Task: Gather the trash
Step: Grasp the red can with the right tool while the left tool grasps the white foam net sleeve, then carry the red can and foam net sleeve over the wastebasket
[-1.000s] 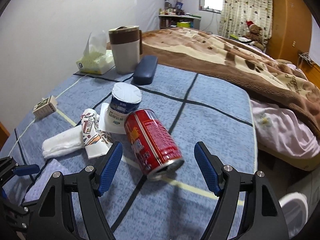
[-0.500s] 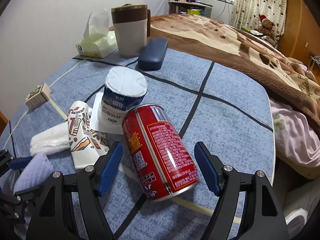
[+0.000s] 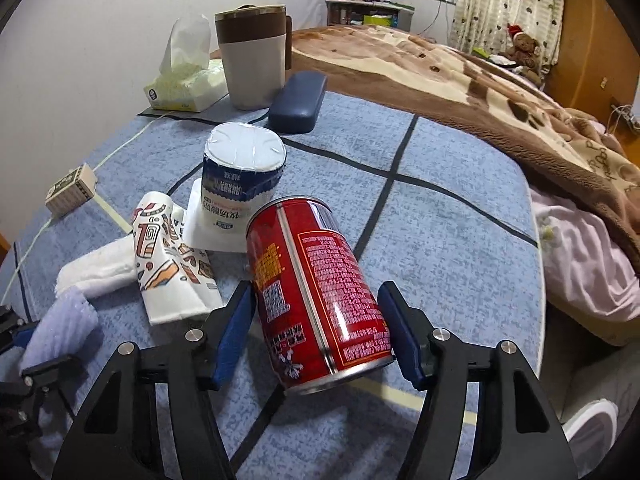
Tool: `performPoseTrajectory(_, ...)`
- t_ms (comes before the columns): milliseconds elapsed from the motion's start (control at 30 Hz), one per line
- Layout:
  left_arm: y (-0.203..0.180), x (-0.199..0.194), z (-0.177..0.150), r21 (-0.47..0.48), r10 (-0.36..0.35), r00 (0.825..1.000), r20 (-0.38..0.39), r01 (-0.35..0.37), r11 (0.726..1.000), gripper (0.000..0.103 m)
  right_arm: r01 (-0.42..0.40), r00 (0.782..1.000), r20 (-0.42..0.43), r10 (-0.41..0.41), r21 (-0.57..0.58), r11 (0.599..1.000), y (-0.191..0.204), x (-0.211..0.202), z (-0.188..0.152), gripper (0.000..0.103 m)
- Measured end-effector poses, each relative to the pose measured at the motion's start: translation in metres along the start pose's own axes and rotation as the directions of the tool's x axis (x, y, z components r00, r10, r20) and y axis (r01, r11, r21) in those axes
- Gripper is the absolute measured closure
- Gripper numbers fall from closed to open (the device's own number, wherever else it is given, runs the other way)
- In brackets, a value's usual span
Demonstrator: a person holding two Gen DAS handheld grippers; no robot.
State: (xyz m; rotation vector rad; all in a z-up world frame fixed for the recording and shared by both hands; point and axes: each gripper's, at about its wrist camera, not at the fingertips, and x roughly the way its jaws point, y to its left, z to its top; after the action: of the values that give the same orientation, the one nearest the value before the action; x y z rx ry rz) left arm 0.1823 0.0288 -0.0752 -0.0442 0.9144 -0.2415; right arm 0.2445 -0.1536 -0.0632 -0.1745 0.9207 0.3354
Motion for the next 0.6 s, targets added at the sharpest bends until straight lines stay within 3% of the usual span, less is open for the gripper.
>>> performPoseTrajectory(600, -0.025, -0.035, 0.002, 0.031, -0.026, 0.997, 0.075, 0.023, 0.999, 0.071, -0.02, 0.995, 0.104, 0.012, 0.085, 0.996, -0.008, -0.043, -0.021, 0.047)
